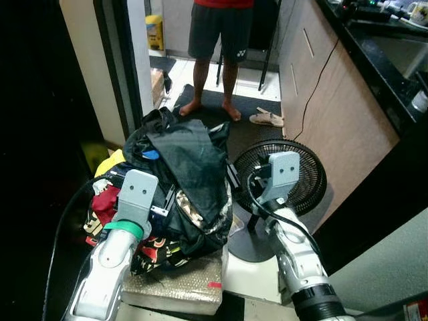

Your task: Clothes washing

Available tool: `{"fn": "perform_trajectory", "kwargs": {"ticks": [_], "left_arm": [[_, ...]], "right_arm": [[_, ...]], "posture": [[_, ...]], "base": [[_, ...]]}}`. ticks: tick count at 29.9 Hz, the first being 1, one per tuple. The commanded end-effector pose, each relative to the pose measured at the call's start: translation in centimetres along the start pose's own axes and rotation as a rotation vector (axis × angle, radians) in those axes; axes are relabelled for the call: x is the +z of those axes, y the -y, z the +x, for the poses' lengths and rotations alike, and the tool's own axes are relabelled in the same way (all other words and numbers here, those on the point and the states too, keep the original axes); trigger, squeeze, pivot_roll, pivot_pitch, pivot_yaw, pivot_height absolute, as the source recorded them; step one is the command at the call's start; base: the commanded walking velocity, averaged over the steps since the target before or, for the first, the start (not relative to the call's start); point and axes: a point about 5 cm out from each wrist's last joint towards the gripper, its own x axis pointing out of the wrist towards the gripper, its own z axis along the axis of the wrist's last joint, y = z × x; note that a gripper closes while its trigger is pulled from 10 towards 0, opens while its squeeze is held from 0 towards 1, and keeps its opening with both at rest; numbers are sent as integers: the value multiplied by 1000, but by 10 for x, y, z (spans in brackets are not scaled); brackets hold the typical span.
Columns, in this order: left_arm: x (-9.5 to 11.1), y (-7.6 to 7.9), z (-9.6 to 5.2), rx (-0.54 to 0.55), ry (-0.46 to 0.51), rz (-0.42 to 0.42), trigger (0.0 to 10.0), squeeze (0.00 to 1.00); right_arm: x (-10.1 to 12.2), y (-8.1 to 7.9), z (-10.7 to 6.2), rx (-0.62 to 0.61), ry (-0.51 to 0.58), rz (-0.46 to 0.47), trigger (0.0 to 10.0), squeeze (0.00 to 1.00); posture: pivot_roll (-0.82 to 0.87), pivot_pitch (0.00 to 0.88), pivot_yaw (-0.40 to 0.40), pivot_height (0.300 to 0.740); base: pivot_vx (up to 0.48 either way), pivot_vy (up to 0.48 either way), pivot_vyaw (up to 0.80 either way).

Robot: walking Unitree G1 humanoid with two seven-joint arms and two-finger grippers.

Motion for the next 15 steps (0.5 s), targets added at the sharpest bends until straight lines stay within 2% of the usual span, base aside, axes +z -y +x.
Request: {"fn": "perform_trajectory", "kwargs": {"ticks": [1,15], "left_arm": [[-5,3,-1,-7,-17,4,10000,0],[-5,3,0,-5,-19,3,10000,0]], "right_arm": [[-2,3,-1,-9,-7,-2,10000,0],[-2,3,-1,-11,-8,-2,10000,0]], "posture": [[122,65,-39,740],[120,66,-39,740]], "base": [[364,0,0],[366,0,0]]}}
